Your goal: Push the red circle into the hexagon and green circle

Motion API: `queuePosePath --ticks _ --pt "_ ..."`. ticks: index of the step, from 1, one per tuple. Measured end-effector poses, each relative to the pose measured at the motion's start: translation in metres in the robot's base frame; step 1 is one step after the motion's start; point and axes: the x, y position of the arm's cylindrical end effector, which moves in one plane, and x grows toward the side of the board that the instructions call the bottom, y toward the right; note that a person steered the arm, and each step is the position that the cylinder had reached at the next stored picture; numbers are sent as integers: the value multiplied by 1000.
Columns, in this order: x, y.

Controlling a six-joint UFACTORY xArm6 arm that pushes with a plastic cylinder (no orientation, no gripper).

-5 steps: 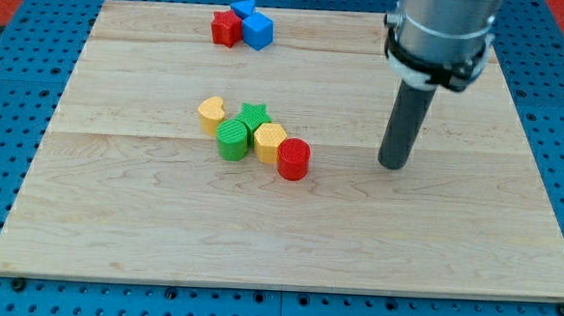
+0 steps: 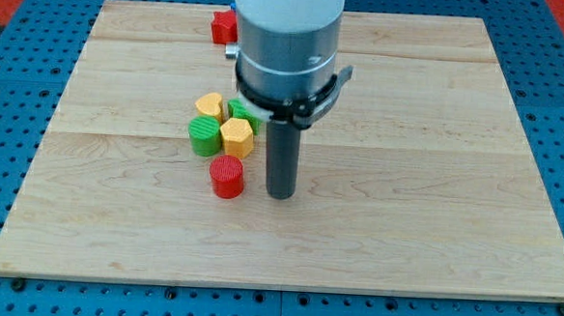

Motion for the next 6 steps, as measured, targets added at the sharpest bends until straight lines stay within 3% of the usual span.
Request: queuePosePath --ticks 1,2,6 --pt "9 -54" --pt "-22 -78" --pt "-63 -71"
